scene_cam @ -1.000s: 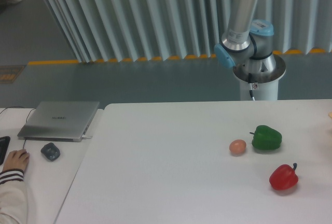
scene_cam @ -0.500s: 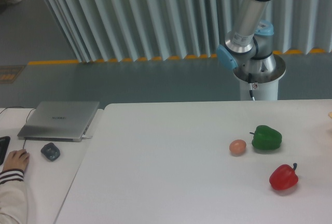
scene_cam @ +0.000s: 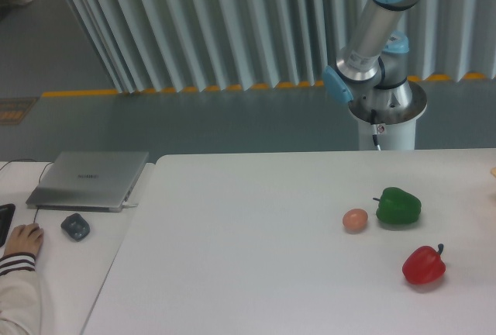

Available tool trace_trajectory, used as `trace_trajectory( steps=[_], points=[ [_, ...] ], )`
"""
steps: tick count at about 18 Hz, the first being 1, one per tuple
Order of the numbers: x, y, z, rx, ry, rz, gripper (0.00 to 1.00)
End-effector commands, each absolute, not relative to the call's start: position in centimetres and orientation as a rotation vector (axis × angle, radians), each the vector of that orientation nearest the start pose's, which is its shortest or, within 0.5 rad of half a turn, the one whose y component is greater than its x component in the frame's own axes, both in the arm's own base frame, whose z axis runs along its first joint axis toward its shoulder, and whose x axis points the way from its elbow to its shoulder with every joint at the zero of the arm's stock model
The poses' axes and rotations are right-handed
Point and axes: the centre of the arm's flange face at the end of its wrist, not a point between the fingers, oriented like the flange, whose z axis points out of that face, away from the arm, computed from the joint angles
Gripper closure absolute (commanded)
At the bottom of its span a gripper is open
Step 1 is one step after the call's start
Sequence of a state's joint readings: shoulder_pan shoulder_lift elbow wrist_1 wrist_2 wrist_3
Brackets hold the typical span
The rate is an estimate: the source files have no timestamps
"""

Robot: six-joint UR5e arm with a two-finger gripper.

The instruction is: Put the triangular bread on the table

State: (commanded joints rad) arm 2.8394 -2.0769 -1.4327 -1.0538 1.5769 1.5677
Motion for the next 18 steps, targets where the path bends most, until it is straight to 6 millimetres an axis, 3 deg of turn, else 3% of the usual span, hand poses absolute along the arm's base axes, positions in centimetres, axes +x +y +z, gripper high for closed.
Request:
trace_trajectory(
  steps=[14,15,16,17,18],
  points=[
    [-62.0,32.7,28.2,-3.099,0.408,0.182,0.0],
    [-62.0,32.7,28.2,-3.1,0.399,0.182,0.1],
    [-61.9,32.8,28.4,-3.101,0.401,0.185,0.34],
    [-61.8,32.8,28.5,-3.103,0.398,0.186,0.5],
    [-61.8,32.7,28.5,-3.115,0.408,0.19,0.56]
  ],
)
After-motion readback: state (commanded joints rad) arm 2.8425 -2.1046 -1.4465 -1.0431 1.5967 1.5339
